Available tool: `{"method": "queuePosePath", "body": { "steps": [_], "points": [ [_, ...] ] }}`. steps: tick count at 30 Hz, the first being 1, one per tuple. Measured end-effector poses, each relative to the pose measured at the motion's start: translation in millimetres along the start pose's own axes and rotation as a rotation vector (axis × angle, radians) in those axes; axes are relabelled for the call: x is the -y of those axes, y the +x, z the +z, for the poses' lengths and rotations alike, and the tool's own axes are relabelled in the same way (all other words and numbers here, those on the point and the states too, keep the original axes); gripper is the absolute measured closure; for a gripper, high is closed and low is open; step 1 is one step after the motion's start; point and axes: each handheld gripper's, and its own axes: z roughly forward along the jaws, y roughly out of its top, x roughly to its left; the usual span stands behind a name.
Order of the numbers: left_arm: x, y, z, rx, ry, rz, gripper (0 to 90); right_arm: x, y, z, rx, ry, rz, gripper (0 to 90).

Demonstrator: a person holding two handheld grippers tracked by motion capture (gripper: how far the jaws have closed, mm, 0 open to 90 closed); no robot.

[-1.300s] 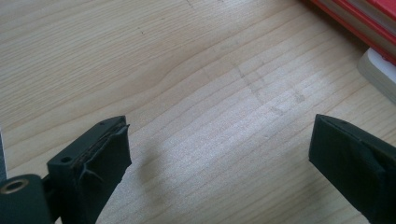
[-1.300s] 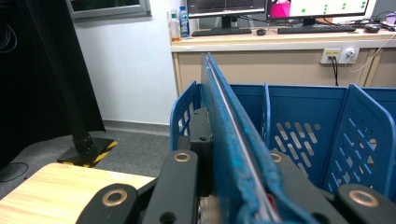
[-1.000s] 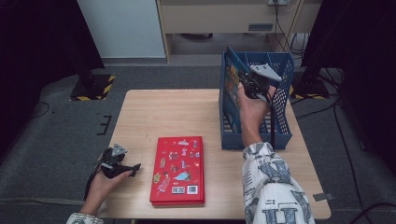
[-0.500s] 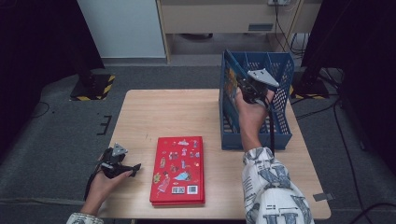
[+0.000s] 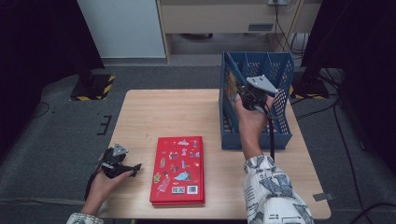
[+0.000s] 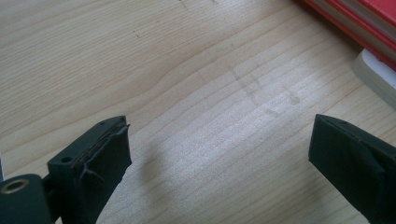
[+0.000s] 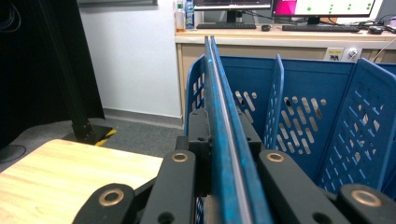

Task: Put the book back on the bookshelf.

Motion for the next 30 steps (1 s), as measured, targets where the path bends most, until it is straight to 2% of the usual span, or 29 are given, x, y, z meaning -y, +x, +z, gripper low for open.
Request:
{"method": "queuePosePath", "body": {
  "steps": [11,20,25,30],
  "points": [
    [-0.3,-0.9,-0.3,0.001,0.001,0.001,4.7,-1.7,3.9,-2.5,-0.032,0.026,-0.007,78.0],
    [-1.0,-1.8,-0.4,0.002,0.004,0.008,4.8,-7.6,4.1,-2.2,-0.045,0.032,0.01,74.4],
    [-1.3,-2.5,0.1,0.004,0.006,0.01,4.8,-10.0,5.9,-1.2,-0.02,0.036,-0.007,79.8],
    [-1.8,-3.6,0.8,0.006,0.002,0.011,4.9,-9.9,6.6,-0.3,0.029,0.028,-0.023,82.8]
  ]
}}
